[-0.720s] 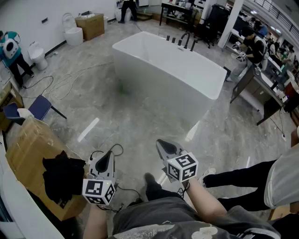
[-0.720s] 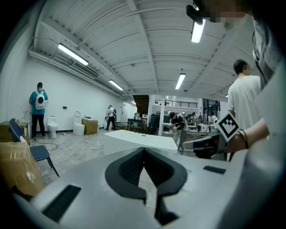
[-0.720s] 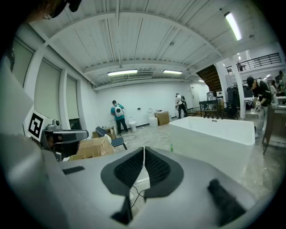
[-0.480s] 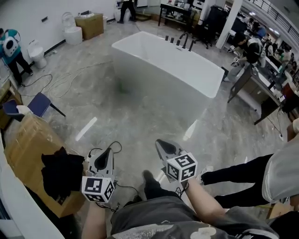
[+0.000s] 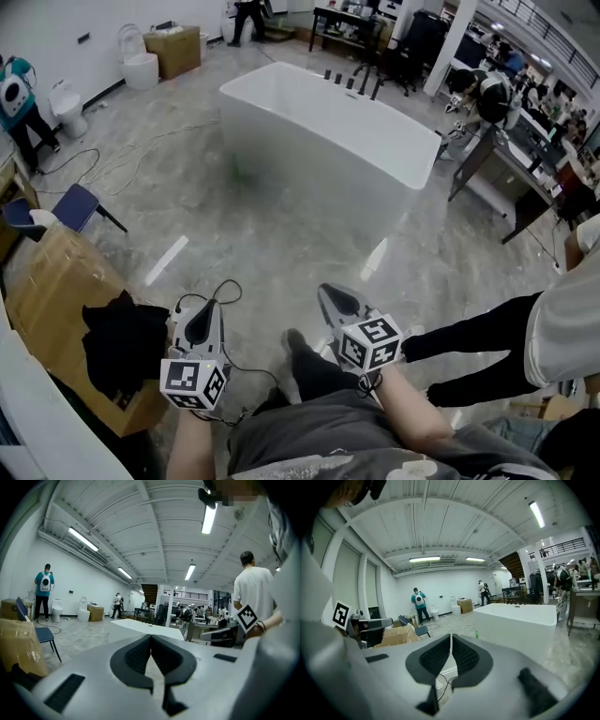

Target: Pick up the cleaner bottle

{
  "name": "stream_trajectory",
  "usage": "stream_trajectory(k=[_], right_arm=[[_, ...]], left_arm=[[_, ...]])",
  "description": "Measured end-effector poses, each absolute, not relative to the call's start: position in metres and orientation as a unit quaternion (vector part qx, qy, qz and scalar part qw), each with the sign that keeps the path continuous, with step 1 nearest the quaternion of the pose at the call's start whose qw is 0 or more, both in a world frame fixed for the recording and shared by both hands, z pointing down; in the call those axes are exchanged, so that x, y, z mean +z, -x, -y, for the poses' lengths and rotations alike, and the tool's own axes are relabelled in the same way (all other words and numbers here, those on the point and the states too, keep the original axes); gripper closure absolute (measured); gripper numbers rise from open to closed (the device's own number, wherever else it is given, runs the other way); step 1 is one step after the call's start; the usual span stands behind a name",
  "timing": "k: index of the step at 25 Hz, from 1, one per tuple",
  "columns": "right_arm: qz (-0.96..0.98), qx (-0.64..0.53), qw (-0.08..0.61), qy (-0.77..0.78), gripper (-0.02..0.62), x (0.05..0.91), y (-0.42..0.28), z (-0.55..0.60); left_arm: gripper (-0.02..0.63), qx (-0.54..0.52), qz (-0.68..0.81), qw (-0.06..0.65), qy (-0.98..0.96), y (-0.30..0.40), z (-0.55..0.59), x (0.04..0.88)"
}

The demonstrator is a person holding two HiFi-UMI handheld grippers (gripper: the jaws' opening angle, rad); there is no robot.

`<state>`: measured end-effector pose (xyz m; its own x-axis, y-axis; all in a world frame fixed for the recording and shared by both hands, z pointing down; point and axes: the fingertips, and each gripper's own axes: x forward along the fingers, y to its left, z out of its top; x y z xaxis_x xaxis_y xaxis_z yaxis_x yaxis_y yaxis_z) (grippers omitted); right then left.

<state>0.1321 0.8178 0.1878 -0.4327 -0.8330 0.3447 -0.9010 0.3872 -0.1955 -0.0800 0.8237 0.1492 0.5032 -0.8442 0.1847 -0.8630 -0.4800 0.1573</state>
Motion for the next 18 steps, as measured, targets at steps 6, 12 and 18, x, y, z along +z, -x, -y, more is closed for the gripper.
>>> stream_trajectory(k=[6, 12, 18], right_arm=[[0.808, 0.201, 0.096, -0.545, 0.565, 0.21, -0.164, -0.797], [0.809, 0.22, 0.088, -0.538, 0.565, 0.228, -0.186, -0.725], [0.814, 0.232, 0.084, -0.526, 0.564, 0.234, -0.217, -0.623]], left_arm=[[0.591, 0.031, 0.498, 0.132, -0.857, 0.081, -0.801, 0.16], [0.591, 0.042, 0.51, 0.125, -0.85, 0.063, -0.74, 0.161], [0.591, 0.072, 0.507, 0.12, -0.85, 0.016, -0.656, 0.165]])
